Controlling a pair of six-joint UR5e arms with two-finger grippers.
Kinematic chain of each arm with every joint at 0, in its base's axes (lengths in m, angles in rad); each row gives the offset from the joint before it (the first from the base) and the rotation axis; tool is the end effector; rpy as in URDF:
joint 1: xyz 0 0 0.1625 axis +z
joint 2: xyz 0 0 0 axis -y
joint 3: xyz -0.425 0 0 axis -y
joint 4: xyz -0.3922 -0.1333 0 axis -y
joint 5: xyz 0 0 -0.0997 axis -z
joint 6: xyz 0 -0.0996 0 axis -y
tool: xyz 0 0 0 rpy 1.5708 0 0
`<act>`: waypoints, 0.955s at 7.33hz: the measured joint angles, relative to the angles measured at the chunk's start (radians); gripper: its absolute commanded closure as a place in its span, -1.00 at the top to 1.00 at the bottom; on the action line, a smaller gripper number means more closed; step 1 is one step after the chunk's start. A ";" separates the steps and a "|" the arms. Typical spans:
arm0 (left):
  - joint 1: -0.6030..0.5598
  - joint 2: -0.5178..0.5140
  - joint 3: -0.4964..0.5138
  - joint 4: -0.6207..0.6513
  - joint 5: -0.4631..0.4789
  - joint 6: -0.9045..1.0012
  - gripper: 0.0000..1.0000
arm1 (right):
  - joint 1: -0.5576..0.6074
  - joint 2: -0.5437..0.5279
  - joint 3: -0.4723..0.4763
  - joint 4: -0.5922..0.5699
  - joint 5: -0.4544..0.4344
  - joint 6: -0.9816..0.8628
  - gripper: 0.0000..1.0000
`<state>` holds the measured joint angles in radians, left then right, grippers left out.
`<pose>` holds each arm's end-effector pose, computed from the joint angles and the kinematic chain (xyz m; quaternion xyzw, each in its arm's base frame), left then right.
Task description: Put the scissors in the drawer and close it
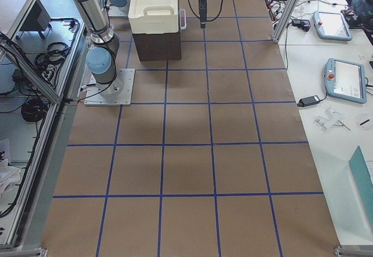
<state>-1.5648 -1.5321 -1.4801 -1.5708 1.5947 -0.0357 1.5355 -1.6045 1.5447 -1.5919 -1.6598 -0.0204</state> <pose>-0.1280 -0.4850 0.5519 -0.0216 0.9976 -0.0648 0.0110 0.1073 -0.4887 0.5199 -0.0092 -0.9982 0.0391 0.0456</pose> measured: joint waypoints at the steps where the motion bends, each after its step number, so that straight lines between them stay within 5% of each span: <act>1: 0.000 0.002 0.004 -0.039 -0.007 0.020 1.00 | 0.000 0.000 0.000 0.001 0.000 -0.001 1.00; 4: 0.011 -0.023 0.083 -0.202 -0.011 0.048 1.00 | 0.000 0.000 0.001 0.000 0.000 -0.001 1.00; 7: 0.009 -0.034 0.102 -0.217 -0.013 0.069 1.00 | 0.000 0.000 0.004 -0.004 0.001 -0.001 1.00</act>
<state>-1.5557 -1.5665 -1.3783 -1.7880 1.5818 0.0329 1.5355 -1.6045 1.5486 -1.5956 -1.6586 -0.0211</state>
